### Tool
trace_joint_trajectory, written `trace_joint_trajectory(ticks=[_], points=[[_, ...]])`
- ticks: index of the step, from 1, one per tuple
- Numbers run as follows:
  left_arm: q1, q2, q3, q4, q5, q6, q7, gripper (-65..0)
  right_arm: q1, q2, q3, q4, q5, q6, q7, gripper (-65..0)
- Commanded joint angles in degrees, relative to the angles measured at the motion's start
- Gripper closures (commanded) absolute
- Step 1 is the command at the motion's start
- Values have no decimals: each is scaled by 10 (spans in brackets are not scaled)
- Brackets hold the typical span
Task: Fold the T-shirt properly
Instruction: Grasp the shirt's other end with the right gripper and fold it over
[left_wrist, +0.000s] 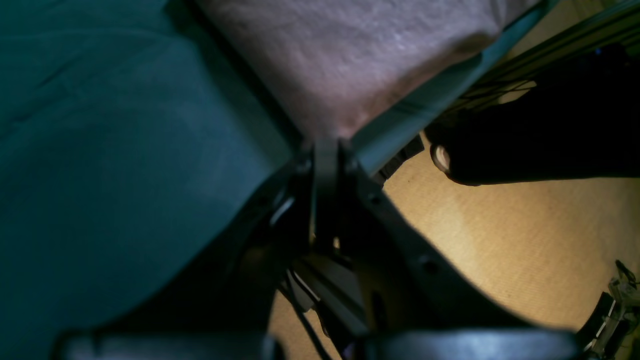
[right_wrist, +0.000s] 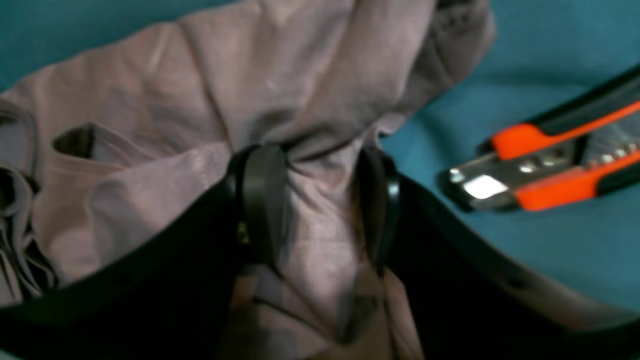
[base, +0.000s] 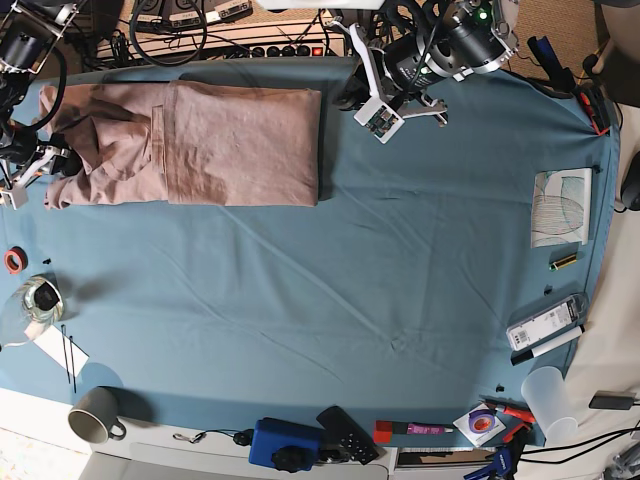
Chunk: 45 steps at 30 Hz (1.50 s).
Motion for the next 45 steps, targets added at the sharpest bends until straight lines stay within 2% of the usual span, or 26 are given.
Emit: trace_joint_trajectory(ticks=[1,9,13,16,19,22,25,27,29,33,40,45], points=[[2,2,2,9,-8,-2,-13,0,-3,18,2,-4,-56,-15,-26,-257],[2,2,2,9,-8,-4,-17,0,-3,7,2,-12,-83,-15,-25,-257],[2,2,2,9,-8,-4,-17,0,-3,-15,1,-28,-83,-15,-33,-257],[2,2,2,9,-8,-4,-17,0,-3,-34,1,-50,-81,-15,-62,-257],[2,2,2,9,-8,-5,-17,0,-6,-47,1,-64,-37,-15,-93,-257],[2,2,2,9,-8,-4,-24,0,-10,-50,1,-63,53,-15,-93,-254],[2,2,2,9,-8,-4,-33,0,-12,-50,1,-63,142,-15,-93,-199],[1,2,2,9,-9,-4,-35,0,-17,-50,1,-63,175,-15,-93,-164],[0,2,2,9,-9,-4,-34,0,-20,-50,1,-63,180,-15,-93,-125],[0,2,2,9,-8,-4,-34,0,-21,-50,1,-63,179,-15,-93,-5],[0,2,2,9,-9,-4,-34,0,-21,-39,3,-62,181,-15,-93,0],[0,2,2,9,-8,-4,-34,0,-21,-31,37,-24,181,-15,-93,0]])
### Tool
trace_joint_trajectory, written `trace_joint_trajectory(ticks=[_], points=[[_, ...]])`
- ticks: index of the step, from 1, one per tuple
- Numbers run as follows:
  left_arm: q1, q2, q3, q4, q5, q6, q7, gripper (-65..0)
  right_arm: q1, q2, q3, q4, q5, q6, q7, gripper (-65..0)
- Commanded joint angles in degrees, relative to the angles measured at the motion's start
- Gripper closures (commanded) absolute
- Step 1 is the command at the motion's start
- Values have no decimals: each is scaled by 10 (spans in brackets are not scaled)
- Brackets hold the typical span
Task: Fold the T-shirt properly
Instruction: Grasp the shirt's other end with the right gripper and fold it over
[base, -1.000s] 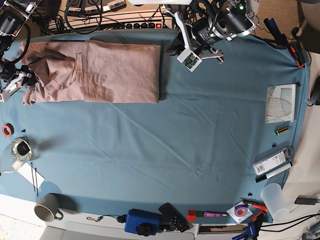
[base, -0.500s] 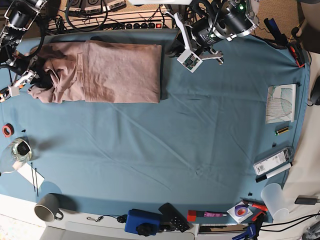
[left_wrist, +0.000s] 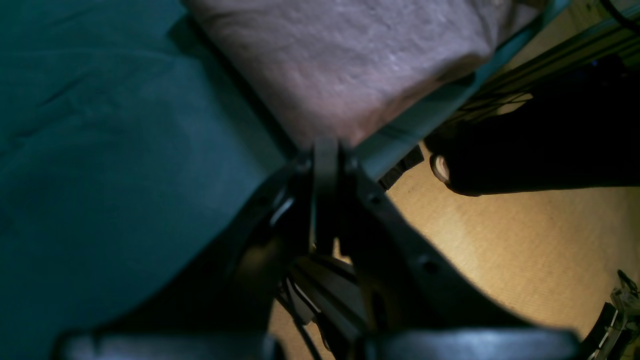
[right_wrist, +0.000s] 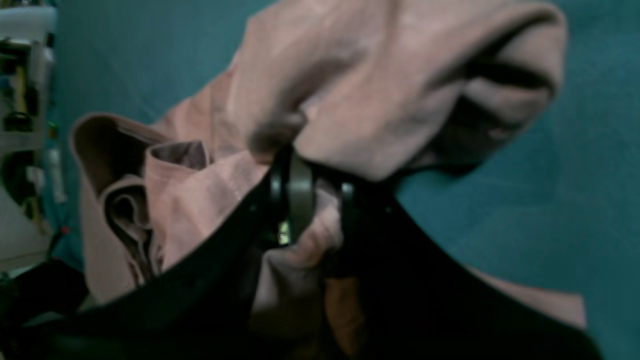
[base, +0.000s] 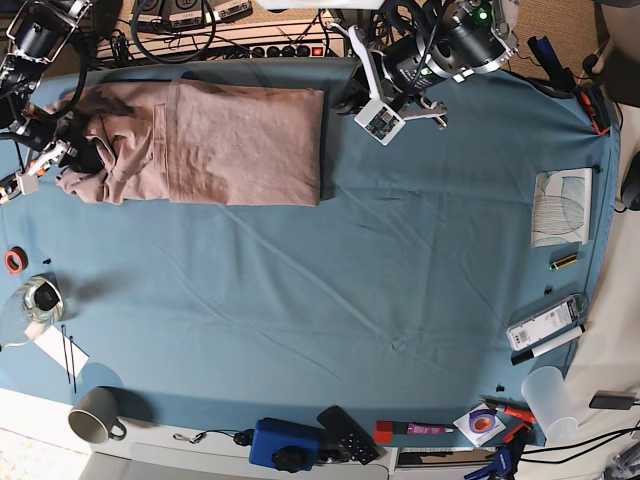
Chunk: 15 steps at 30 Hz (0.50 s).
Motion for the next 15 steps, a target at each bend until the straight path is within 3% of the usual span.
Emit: trace_joint_trajectory(ticks=[1,8,15], points=[[1,2,2,9,-8,-2,-12,0,-3,13,13,17,-24,-3,-19,0],[0,2,2,9,4,3,-12,0,-3,13,107,94,-14,-3,-19,0],[0,1,2,9,101,57,-8,0,-3,10,127,176,-14,-3,-19,0]])
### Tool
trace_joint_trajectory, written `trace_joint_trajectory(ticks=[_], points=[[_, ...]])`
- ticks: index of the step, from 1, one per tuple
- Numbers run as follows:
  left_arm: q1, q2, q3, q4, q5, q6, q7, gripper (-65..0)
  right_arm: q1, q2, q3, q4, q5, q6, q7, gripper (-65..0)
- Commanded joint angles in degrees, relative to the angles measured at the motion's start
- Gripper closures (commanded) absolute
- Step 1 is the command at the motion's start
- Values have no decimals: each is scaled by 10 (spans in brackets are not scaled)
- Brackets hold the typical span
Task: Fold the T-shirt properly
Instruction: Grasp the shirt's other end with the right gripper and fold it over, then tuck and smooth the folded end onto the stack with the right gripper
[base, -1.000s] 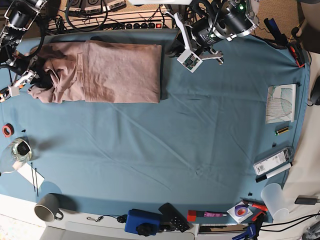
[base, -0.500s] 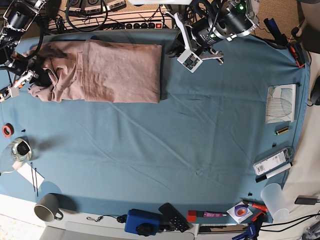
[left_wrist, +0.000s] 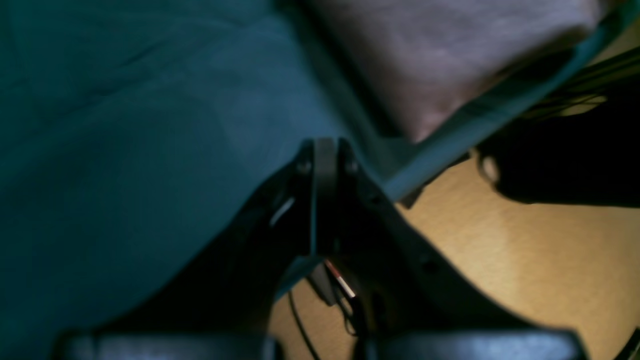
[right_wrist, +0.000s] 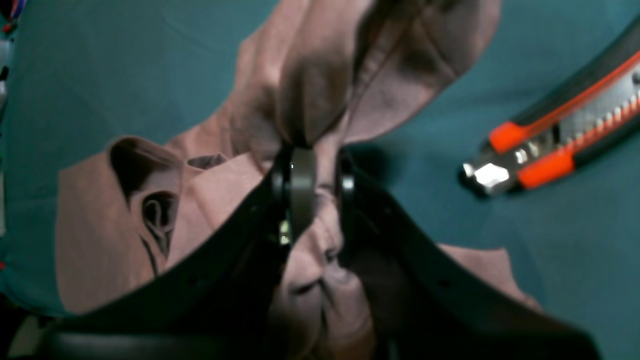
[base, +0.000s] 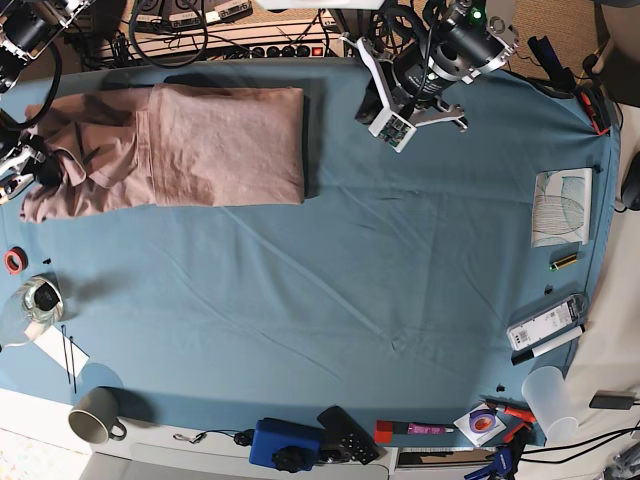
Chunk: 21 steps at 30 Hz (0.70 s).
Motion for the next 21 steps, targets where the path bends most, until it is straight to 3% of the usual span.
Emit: trace_joint_trajectory(ticks=[1,4,9,12,18,21], points=[[1,1,2,9,10,5,-8,0,6,14,4,24,17,1,12,0],[1,0,2,9,45,26,-2,0,1,-3,4,84,30,1,12,0],[1,0,2,9,110,88,9,0,-31,-50,3,226,121,1,12,0],[0,-1,2,9,143,118,9,0,-61,-70,0,296,133,1,12,0],[2,-34,2,9,148,134,13,0,-113,-89,-48,376,156,1,12,0],[2,-35,2,9,148,150,12,0,-113,-89,-94,393,154,1,12,0]])
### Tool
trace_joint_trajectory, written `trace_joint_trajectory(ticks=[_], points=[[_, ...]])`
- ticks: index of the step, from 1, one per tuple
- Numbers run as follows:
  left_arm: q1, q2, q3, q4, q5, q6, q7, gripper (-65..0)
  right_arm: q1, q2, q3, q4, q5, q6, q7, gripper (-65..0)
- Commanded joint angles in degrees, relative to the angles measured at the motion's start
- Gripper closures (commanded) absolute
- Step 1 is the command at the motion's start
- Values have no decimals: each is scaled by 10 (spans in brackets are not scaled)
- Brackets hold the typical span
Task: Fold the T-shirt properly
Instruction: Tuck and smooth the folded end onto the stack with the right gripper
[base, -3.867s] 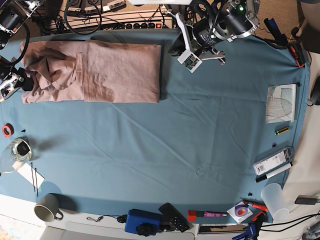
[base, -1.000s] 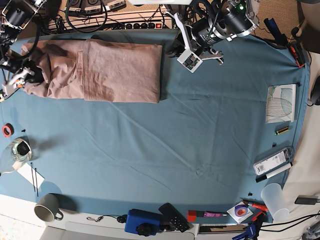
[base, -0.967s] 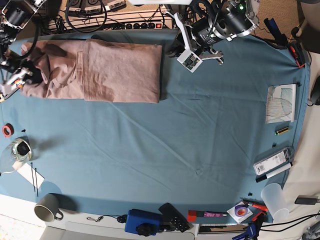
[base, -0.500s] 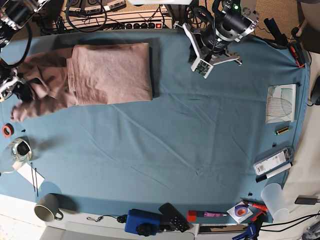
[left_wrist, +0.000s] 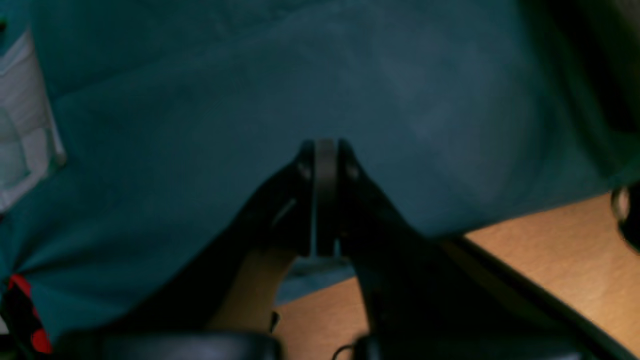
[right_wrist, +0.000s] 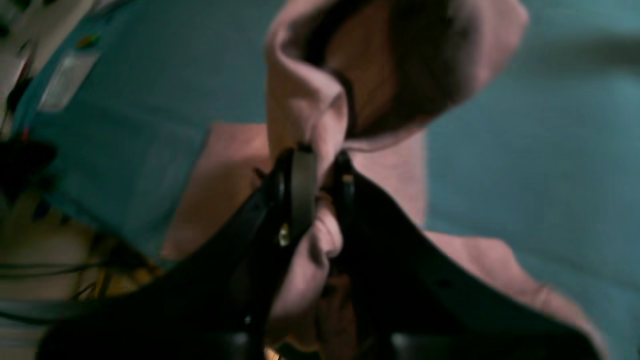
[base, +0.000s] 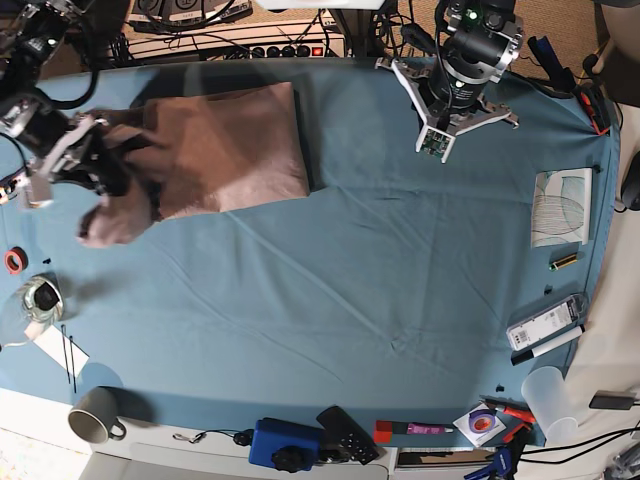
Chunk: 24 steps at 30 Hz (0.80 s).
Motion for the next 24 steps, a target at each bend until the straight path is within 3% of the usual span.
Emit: trace_joint_trajectory(ticks=[1,10,17,21,24], points=[[2,1,1,9,0,7,-9,0,2,12,-15,12,16,1,15,0],[2,1,1,9,26,14,-14,0,11,12,-185,12,-28,1,15,0],[2,1,1,9,26,13,-19,0,49,-24,-237,12,-133,1,15,0],[2,1,1,9,26,13,-21,0,49,-37,-240,12,-136,1,15,-150],[9,2,1,9,25,13,-33,0,49,-37,-240,12,-126,1,15,-162]])
